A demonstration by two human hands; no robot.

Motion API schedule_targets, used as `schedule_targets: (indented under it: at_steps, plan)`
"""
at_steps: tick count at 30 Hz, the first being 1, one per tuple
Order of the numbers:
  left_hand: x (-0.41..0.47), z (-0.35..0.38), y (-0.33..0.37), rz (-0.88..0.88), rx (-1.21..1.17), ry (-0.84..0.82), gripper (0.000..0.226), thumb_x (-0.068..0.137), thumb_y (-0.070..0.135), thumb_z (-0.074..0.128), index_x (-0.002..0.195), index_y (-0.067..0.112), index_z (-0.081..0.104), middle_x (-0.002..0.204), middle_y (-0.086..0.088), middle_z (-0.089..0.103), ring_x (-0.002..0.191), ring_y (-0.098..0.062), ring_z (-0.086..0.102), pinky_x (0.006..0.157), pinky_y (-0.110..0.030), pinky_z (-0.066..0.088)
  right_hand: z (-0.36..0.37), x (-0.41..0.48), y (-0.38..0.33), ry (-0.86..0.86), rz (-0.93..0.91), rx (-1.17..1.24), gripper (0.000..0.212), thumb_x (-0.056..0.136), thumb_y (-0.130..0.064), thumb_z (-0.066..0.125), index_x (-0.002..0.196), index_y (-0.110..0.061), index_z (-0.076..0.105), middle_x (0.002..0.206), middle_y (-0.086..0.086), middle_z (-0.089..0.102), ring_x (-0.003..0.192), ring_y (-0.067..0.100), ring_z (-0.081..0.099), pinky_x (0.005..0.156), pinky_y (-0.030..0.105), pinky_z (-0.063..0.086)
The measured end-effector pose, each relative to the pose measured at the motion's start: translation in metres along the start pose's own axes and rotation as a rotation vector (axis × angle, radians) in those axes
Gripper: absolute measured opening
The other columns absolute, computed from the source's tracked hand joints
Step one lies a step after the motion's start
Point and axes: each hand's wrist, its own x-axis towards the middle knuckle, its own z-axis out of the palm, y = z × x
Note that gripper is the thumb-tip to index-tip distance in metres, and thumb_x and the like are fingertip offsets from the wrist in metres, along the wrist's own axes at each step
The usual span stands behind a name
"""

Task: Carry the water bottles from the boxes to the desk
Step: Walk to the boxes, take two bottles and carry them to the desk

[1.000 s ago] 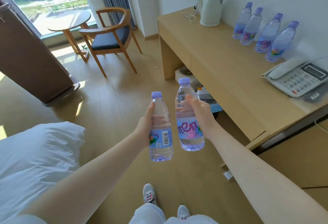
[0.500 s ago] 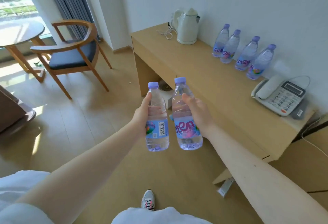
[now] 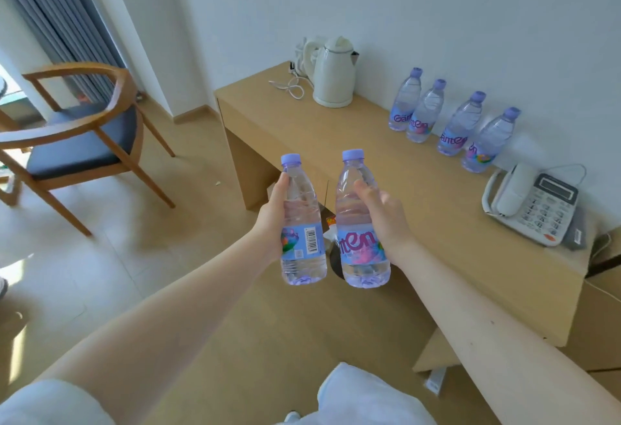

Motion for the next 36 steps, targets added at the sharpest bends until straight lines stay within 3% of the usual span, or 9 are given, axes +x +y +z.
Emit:
schedule_targets:
  at_steps: [4,13,16,18,20,23,27,31,36]
  plan:
    - [0.038,0.007,0.016,-0.044,0.025,-0.011,0.076,0.082,0.07,0.052,0.12,0.005,0.065,0.108,-0.011,0.072,0.072,-0.021,0.07,0.059,-0.027,0.055,0.002,0.045,0.0,0.032,0.007,0.04,0.049,0.079,-0.05,0.065,0.102,-0.007,0.064,0.084,0.007,0.075,0.076,0.02,0.072,0.073,0.031,0.055]
    - [0.135,0.054,0.087,-0.029,0.16,0.038,0.075,0.08,0.072,0.053,0.113,0.006,0.068,0.098,-0.009,0.075,0.085,-0.026,0.071,0.079,-0.036,0.055,-0.009,0.18,-0.012,0.063,0.024,0.06,0.053,0.078,-0.039,0.077,0.116,-0.007,0.059,0.087,0.004,0.076,0.086,0.022,0.072,0.088,0.04,0.055]
    - [0.168,0.08,0.114,-0.007,0.222,0.036,0.074,0.08,0.071,0.054,0.113,0.007,0.069,0.099,-0.009,0.075,0.094,-0.028,0.07,0.089,-0.04,0.054,-0.019,0.22,-0.028,0.053,0.011,0.092,0.062,0.07,-0.042,0.08,0.114,-0.004,0.061,0.087,0.006,0.076,0.082,0.02,0.073,0.079,0.033,0.055]
    - [0.188,0.096,0.129,0.006,0.246,0.026,0.076,0.079,0.072,0.055,0.113,0.006,0.068,0.1,-0.01,0.074,0.096,-0.029,0.07,0.092,-0.042,0.053,-0.026,0.244,-0.036,0.067,0.013,0.116,0.051,0.078,-0.034,0.077,0.112,0.0,0.062,0.09,0.009,0.075,0.076,0.016,0.072,0.068,0.023,0.055]
    - [0.207,0.11,0.141,0.013,0.256,0.015,0.075,0.079,0.071,0.055,0.111,0.005,0.069,0.1,-0.011,0.074,0.092,-0.028,0.07,0.086,-0.039,0.055,-0.033,0.263,-0.043,0.094,0.012,0.116,0.039,0.084,-0.028,0.073,0.109,0.0,0.063,0.089,0.008,0.075,0.073,0.013,0.072,0.063,0.019,0.053]
    - [0.23,0.128,0.155,-0.004,0.268,-0.024,0.07,0.081,0.071,0.054,0.105,0.007,0.069,0.095,-0.009,0.075,0.081,-0.026,0.07,0.073,-0.034,0.055,-0.043,0.284,-0.047,0.137,0.015,0.109,0.038,0.083,-0.033,0.073,0.109,-0.006,0.062,0.086,0.003,0.076,0.08,0.016,0.073,0.075,0.027,0.053]
    - [0.264,0.151,0.173,-0.047,0.27,-0.09,0.069,0.074,0.072,0.06,0.102,0.009,0.067,0.1,-0.01,0.074,0.091,-0.029,0.071,0.079,-0.038,0.057,-0.057,0.306,-0.053,0.219,0.015,0.079,0.042,0.083,-0.037,0.072,0.11,-0.007,0.062,0.089,0.003,0.076,0.084,0.016,0.072,0.084,0.031,0.053]
    - [0.297,0.176,0.188,-0.038,0.328,-0.226,0.059,0.074,0.057,0.071,0.104,0.006,0.065,0.095,-0.009,0.073,0.079,-0.025,0.071,0.071,-0.034,0.056,-0.067,0.324,-0.059,0.359,0.017,0.079,0.032,0.085,-0.034,0.071,0.103,-0.008,0.063,0.083,-0.005,0.072,0.073,0.001,0.068,0.072,0.016,0.048]
    - [0.337,0.202,0.209,-0.04,0.423,-0.402,0.054,0.076,0.039,0.079,0.113,0.004,0.062,0.107,-0.015,0.071,0.082,-0.027,0.071,0.071,-0.034,0.056,-0.07,0.342,-0.065,0.542,0.031,0.075,0.027,0.085,-0.036,0.071,0.1,-0.014,0.064,0.085,-0.007,0.071,0.08,0.005,0.067,0.071,0.021,0.046]
